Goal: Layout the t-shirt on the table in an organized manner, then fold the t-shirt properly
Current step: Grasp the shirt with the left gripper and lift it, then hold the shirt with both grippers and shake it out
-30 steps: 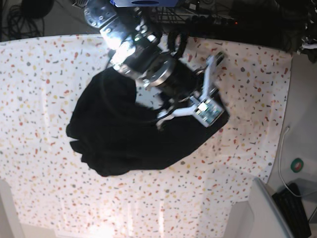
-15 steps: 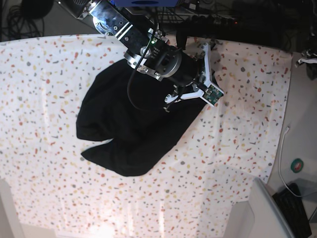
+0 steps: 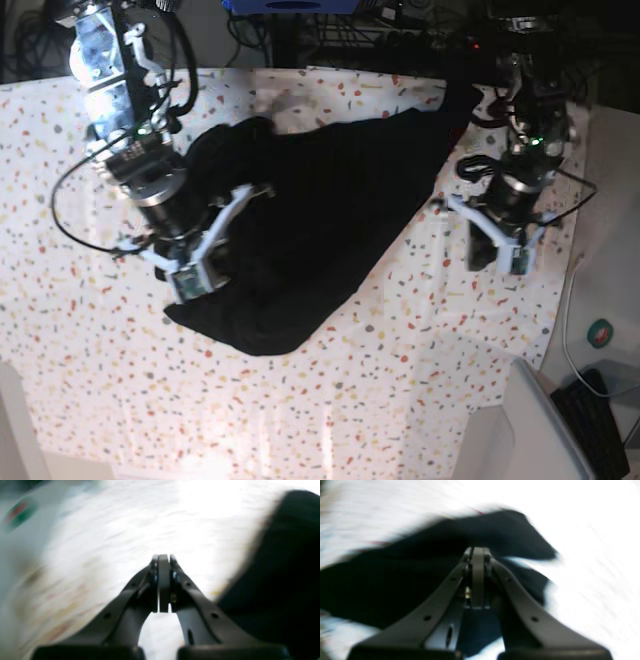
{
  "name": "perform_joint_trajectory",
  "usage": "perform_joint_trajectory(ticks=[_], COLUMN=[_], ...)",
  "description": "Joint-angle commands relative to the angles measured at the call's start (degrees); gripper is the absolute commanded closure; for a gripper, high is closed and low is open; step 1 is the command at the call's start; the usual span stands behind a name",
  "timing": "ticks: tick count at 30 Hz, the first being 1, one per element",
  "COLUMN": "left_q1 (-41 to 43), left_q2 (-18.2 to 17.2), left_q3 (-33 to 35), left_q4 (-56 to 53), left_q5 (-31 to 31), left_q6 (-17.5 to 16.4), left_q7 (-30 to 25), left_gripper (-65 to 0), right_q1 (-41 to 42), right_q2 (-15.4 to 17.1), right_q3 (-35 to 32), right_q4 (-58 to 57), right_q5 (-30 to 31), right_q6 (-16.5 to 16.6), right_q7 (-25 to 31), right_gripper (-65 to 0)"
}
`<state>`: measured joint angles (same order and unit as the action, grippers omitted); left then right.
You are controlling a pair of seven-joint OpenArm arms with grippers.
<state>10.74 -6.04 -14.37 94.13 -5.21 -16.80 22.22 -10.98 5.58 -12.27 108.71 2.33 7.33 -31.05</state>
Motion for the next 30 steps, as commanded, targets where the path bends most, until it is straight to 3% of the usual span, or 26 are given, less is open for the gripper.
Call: perform_joint_trajectory(ticks=[1,7,13,18,25,30], left_q1=[-0.59,-3.84,-2.87,3.19,6.27,6.27], left_q2=[0.2,1.34,-0.07,-3.14,-2.7,-2.62], left_q3=[2.63,14.24,15.03,15.12,16.52,22.94], left_q4=[0.33,-6.79,-14.35,-11.8,-7.75,-5.73], left_q5=[0.86,8.77,24.16,25.21,25.21,25.21], left_q6=[-0.21,-0.04,-0.04,-0.21,-0.3,-0.3], left_q7=[-1.25,-1.25,-1.51,-1.6,-1.25,-1.16], left_gripper=[0.0,0.0,0.0,0.0,0.0,0.0], right_q1=[0.04,-3.04,-10.78,-12.18,2.59,17.09], right_q2=[-0.62,-0.53,-0.53,-0.53,-2.73,-2.46], right_q3=[1.24,5.28,5.11,-1.4,-3.95,-4.12], right_q4=[0.26,-4.05,-2.29,-8.18,-30.07,-45.72], right_q5=[0.88,0.88,0.88,0.88,0.88,0.88], right_q6=[0.62,0.62,0.71,0.71,0.71,0.71], right_q7=[1.55,1.47,0.94,1.29,1.82,6.56], right_gripper=[0.0,0.0,0.0,0.0,0.0,0.0])
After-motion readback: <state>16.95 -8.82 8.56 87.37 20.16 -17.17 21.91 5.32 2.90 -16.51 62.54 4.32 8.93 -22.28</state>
